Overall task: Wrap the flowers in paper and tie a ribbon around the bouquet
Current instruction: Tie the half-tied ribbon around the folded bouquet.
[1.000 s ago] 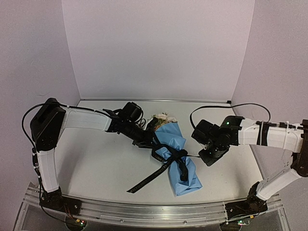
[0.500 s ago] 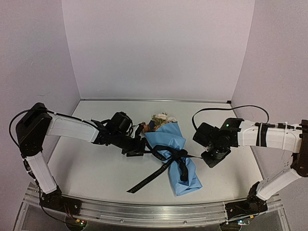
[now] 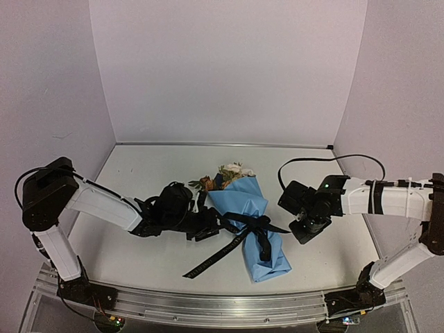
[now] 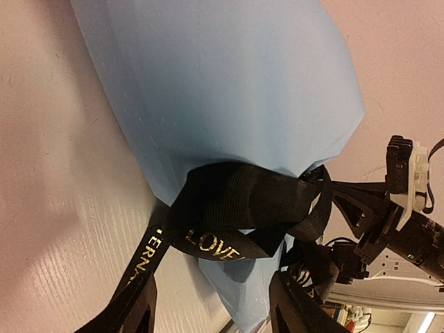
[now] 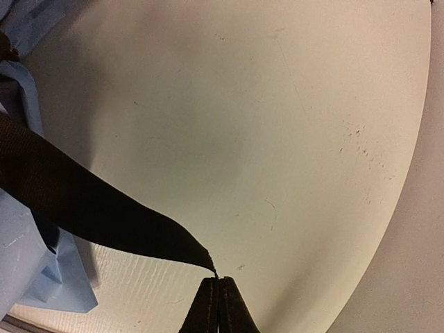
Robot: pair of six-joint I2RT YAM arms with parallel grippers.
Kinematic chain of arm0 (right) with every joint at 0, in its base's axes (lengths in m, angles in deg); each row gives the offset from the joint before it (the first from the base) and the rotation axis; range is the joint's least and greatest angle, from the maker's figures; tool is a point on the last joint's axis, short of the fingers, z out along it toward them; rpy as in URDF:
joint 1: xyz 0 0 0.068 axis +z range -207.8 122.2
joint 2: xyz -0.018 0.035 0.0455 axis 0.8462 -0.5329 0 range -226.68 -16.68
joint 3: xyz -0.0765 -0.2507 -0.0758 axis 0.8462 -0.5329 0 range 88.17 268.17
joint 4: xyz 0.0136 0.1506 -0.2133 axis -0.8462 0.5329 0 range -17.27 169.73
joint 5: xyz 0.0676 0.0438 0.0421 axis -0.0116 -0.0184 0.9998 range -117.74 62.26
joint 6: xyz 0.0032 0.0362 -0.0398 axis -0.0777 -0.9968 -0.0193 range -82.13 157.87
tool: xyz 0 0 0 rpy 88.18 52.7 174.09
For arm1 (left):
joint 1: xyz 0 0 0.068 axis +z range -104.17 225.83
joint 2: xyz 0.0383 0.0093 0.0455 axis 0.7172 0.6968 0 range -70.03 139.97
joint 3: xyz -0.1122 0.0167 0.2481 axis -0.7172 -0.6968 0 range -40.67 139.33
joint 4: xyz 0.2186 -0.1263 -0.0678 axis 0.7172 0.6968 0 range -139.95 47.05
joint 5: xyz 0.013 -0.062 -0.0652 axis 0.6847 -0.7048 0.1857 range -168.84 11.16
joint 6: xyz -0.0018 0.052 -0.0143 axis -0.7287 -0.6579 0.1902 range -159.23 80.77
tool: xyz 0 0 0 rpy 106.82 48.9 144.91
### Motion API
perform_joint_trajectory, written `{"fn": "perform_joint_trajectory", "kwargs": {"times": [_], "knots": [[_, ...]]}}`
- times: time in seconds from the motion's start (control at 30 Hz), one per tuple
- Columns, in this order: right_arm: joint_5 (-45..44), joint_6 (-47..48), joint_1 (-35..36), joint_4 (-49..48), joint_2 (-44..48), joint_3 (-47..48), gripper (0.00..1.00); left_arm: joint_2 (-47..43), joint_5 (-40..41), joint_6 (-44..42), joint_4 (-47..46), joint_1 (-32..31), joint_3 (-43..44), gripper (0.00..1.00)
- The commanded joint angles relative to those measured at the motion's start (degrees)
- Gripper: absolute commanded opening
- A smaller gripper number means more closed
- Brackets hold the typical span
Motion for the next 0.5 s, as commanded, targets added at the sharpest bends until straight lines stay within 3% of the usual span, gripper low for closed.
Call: {"fn": "perform_joint_trajectory", "kwargs": {"times": [0.0, 0.23, 0.47], "knots": [[-0.81, -1.07, -0.32, -1.41, 0.03, -0.33, 0.00, 1.85, 4.62, 9.03, -9.90, -0.92, -1.74, 0.55], [-1.18, -1.42, -0.26, -2.79, 0.29, -1.66, 0.00, 7.47, 5.64, 18.47, -18.94, -3.29, -1.11, 0.51], [-0.88, -1.91, -0.27, -3.15, 0.25, -1.99, 0.00, 9.98, 8.90, 20.28, -21.42, -4.25, 1.52, 0.45]]}}
